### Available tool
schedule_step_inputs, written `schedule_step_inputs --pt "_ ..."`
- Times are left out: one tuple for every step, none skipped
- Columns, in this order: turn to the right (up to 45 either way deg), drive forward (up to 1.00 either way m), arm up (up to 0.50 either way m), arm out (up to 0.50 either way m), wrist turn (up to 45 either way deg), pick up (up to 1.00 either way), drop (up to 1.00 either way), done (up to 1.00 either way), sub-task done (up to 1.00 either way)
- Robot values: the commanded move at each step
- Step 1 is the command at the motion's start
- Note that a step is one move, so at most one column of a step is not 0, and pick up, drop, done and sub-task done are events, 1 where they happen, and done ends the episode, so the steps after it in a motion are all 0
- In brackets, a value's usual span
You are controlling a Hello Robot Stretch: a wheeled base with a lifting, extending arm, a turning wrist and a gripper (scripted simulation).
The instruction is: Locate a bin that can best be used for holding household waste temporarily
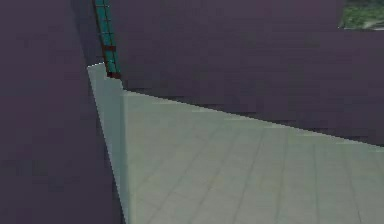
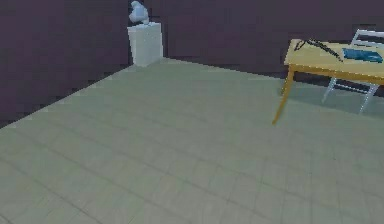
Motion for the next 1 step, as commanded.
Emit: schedule_step_inputs --pt "0.0 1.00 0.00 0.00 0.0 0.00 0.00 0.00 0.00"
